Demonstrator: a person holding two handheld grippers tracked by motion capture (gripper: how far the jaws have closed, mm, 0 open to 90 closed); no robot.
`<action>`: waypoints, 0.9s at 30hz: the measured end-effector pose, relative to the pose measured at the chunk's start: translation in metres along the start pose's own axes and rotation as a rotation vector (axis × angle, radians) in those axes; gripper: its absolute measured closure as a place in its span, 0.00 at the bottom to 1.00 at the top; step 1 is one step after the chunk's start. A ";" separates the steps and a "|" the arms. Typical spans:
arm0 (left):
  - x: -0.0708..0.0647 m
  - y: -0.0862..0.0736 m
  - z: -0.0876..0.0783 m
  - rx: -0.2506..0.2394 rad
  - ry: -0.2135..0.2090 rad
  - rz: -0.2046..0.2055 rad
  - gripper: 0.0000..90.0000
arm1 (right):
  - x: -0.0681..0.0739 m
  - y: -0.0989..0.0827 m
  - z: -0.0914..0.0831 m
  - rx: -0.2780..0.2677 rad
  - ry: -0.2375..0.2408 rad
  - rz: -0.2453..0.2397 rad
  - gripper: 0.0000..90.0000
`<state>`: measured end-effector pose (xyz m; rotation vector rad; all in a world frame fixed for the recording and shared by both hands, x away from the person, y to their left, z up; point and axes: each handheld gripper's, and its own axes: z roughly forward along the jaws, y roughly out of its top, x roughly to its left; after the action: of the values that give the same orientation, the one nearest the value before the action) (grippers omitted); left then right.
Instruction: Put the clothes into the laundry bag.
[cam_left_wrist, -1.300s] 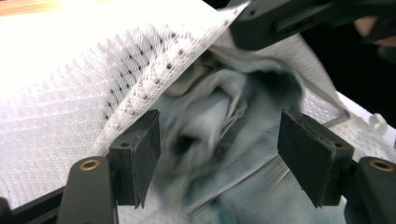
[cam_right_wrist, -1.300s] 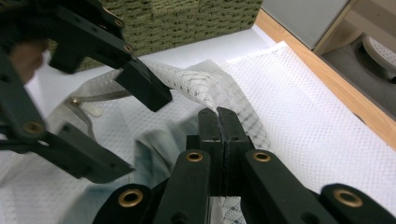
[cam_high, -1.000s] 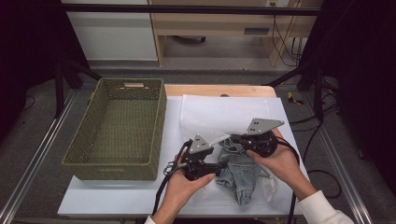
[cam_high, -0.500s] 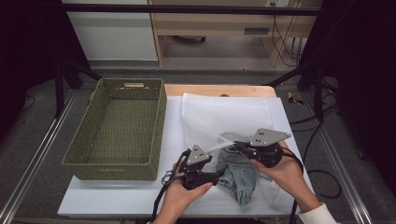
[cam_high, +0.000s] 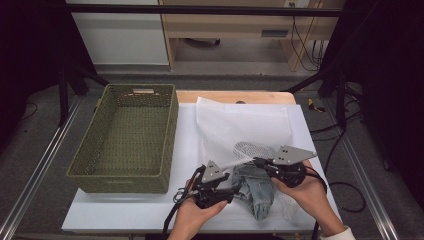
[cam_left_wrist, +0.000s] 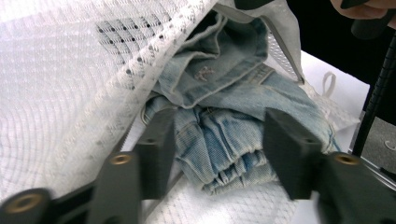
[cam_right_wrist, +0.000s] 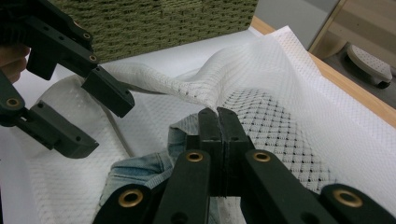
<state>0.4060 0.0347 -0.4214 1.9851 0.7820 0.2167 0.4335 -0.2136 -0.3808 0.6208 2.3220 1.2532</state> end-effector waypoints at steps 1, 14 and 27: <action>-0.001 -0.001 0.000 0.010 -0.002 0.004 0.57 | 0.000 -0.001 0.000 0.000 -0.001 -0.002 1.00; -0.011 -0.023 0.008 0.134 -0.084 0.021 1.00 | 0.001 -0.009 -0.002 -0.016 0.010 0.009 1.00; -0.018 -0.030 0.033 0.239 -0.111 0.044 1.00 | 0.003 -0.012 0.003 -0.006 0.026 0.019 1.00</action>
<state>0.3939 0.0102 -0.4612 2.2202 0.7201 0.0393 0.4302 -0.2156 -0.3932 0.6297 2.3374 1.2835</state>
